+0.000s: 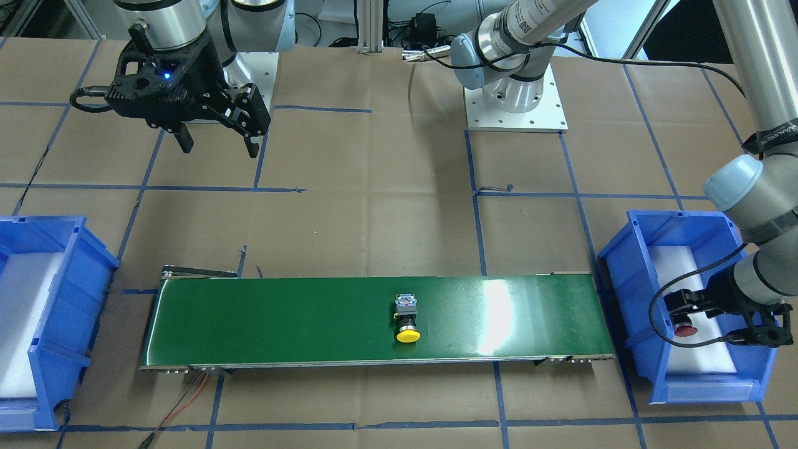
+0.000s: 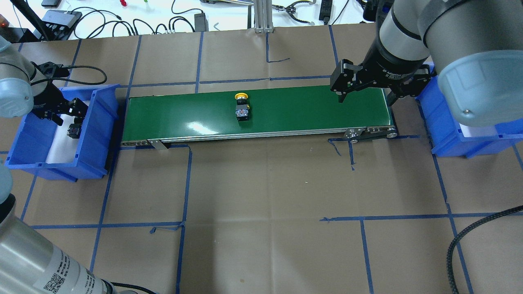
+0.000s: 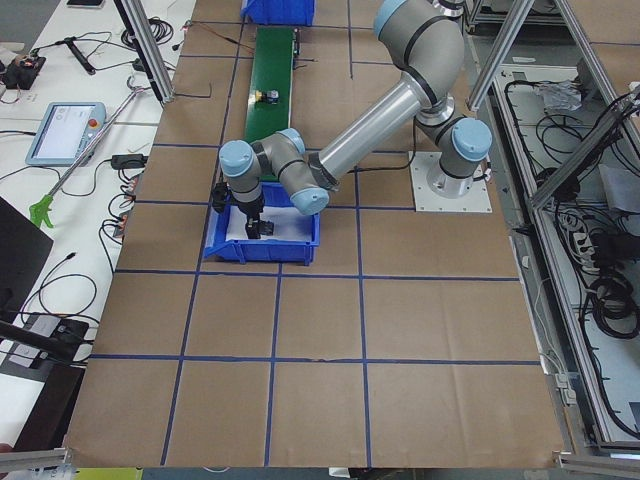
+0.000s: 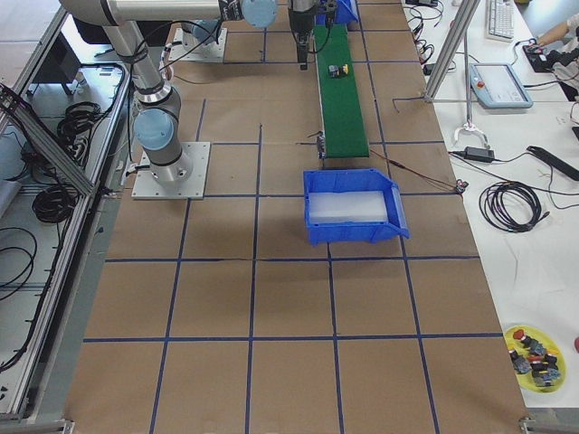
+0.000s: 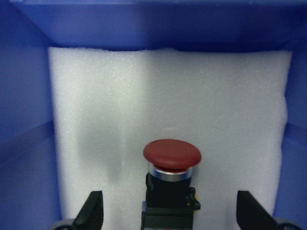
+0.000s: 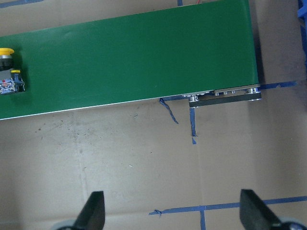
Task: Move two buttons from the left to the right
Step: 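Lift the red button and carry it over the belt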
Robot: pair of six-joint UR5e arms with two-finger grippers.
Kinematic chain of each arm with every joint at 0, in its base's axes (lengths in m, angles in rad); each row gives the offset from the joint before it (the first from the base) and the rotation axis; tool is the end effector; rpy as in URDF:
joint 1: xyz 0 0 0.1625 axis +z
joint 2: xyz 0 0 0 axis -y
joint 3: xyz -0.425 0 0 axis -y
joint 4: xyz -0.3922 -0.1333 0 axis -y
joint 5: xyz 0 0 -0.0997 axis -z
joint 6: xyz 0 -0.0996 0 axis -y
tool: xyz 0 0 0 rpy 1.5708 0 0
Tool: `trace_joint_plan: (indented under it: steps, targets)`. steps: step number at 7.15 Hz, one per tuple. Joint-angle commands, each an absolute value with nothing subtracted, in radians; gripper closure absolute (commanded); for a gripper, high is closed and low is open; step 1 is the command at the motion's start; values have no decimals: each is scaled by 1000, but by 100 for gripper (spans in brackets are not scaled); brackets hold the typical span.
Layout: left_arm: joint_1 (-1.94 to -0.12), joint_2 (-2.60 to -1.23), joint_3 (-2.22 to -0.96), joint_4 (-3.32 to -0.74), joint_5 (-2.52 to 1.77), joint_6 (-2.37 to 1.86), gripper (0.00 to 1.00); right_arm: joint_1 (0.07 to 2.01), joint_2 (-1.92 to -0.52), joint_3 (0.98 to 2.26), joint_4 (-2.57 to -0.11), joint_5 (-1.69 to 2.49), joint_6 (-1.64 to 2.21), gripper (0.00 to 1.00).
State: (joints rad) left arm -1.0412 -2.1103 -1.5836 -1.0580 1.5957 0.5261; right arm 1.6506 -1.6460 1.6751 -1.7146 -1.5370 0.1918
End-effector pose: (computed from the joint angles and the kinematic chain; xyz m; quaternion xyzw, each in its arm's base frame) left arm 0.2144 -0.6252 0.2179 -0.0015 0.9997 0.0233 0.0008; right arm 0.1737 -0.4581 0.4874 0.0549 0.9967 -0.0545 0.0245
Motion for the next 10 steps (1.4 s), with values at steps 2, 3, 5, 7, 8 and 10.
trace_joint_plan:
  steps: [2, 3, 5, 7, 8, 10]
  targets:
    - [-1039, -2112, -1600, -1058, 1598, 528, 10, 1651, -1646, 1677, -1715, -1537, 192, 0]
    - [-1039, -2112, -1600, -1058, 1600, 528, 16, 1651, -1646, 1677, -1715, -1537, 192, 0]
    - [-1039, -2112, -1594, -1058, 1603, 540, 51, 1651, -1646, 1675, -1715, -1537, 192, 0]
    - [-1037, -2112, -1589, -1060, 1606, 543, 83, 1651, -1646, 1677, -1715, -1537, 192, 0]
    - [-1037, -2112, -1572, -1069, 1605, 545, 92, 1651, -1644, 1677, -1717, -1537, 190, 0]
    - [-1038, -2070, -1548, -1104, 1606, 551, 92, 1651, -1643, 1677, -1720, -1537, 192, 0]
